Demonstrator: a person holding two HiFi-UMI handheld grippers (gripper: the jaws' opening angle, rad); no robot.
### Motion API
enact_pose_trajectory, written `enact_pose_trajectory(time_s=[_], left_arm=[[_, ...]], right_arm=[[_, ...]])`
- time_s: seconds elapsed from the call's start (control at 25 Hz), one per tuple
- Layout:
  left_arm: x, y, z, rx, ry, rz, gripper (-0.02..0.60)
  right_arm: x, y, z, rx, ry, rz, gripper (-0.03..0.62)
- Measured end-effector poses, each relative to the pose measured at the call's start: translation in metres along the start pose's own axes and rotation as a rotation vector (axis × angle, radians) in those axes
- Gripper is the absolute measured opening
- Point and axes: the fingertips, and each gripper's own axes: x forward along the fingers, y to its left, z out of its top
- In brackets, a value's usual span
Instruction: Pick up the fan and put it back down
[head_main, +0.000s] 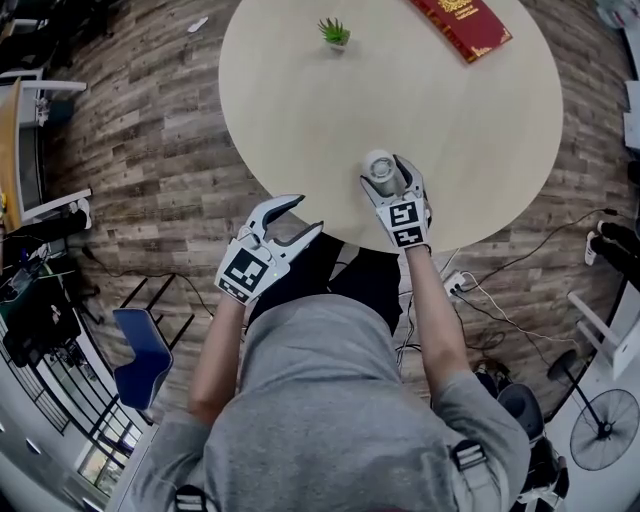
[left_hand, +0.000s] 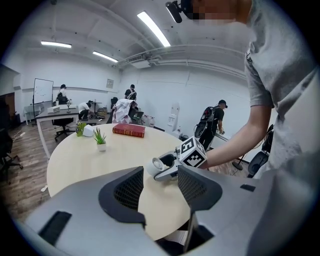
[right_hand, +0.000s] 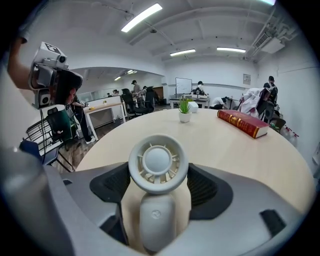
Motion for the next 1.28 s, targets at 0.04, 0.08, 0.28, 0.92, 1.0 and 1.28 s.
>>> enact_pose_trajectory(time_s=[0.04,0.08,0.28,0.92,1.0,1.28], left_arm=[[0.0,0.0,-0.001,-0.003,0.0,0.001,0.23],[0.001,0.0,-0.002,-0.005,0.0,0.001,0.23],[0.0,-0.002,-0.006,-0.015,0.0,0.001,0.23],[-0.012,0.007,-0.008,-0.015,-0.011,0.012,0.23],[-0.013,0.006,-0.006,-0.01,-0.016,0.009,0.23],[-0.013,0.004,0.008,0.012,-0.038,0.004,0.23]], right_arm=[[0.002,0.001,-0.001,-0.002,0.004,0.004,0.364],[0.005,0.001,-0.002,-0.004,0.009,0.007,0.364],[0.017,0.004,-0.01,-0.002,0.039,0.019,0.364],[0.036,0.008,-0.017,0.01,0.103,0.011,0.396],[0.034,0.01,-0.016,0.01,0.101,0.01,0.403],[0.017,0.011,-0.006,0.012,0.086,0.009,0.405]])
